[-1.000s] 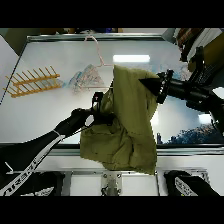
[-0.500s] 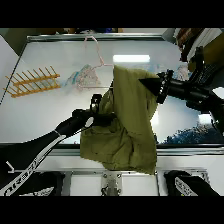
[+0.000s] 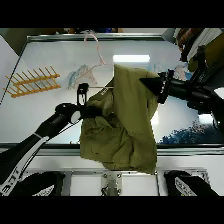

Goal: Fold the clothes and pants, and hang the long-sleeved shirts on hangers.

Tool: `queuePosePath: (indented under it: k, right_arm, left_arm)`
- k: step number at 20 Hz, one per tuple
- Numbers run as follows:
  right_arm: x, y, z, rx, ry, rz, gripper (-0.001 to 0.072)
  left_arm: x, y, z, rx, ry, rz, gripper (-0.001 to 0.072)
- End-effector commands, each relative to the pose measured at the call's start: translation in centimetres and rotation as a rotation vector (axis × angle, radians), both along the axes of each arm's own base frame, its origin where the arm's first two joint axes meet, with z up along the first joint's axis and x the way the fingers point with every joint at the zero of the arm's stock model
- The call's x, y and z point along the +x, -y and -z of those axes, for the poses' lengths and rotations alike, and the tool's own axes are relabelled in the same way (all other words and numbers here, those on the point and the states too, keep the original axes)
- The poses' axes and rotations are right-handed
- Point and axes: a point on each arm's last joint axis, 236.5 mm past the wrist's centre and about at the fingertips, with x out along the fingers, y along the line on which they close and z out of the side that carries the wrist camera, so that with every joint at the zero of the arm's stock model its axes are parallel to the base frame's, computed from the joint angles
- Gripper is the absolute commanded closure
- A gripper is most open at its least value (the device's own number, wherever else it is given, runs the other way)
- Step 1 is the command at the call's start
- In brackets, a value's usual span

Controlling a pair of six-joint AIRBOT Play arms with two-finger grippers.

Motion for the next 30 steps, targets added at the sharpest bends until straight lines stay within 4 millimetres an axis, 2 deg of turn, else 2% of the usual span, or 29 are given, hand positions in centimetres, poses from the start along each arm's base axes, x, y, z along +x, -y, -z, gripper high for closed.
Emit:
queuePosePath:
  k: [1,4,8,11,16,20,22,27,30]
  right_arm:
    - [-1.4,0.0,-2.1,0.045,-0.031,0.011,0.0703]
    - [-3.2,-0.1,-4.3,0.069,-0.018,0.010,0.0703]
    - [-4.5,-0.2,-5.4,0.105,-0.065,0.009,0.0703]
    - [-4.8,-0.2,-4.8,0.080,-0.101,0.015,0.0704]
    - [-5.2,0.1,-2.9,-0.010,-0.140,0.035,0.0704]
    - [-5.4,0.2,-2.3,-0.049,-0.133,0.044,0.0704]
    - [-5.3,0.4,-1.8,-0.063,-0.151,0.050,0.0704]
    - [-5.3,0.5,-1.3,-0.084,-0.156,0.056,0.0704]
    - [-5.2,0.5,-1.2,-0.090,-0.157,0.058,0.0704]
  left_arm:
    - [1.1,-3.3,-3.6,-0.014,0.071,-0.052,0.0692]
    - [1.3,-4.2,-5.7,-0.030,0.120,-0.067,0.0692]
    - [1.3,-4.3,-7.3,-0.041,0.159,-0.064,0.0692]
    - [1.3,-4.8,-7.4,-0.029,0.163,-0.058,0.0692]
    - [1.6,-7.4,-6.9,-0.004,0.137,-0.109,0.0692]
    - [1.6,-7.6,-7.0,0.018,0.140,-0.085,0.0692]
    - [1.9,-8.0,-7.8,0.038,0.151,-0.070,0.0692]
    - [3.6,-10.4,-11.7,0.056,0.207,-0.101,0.0692]
    - [3.9,-10.9,-13.6,0.075,0.226,-0.085,0.0692]
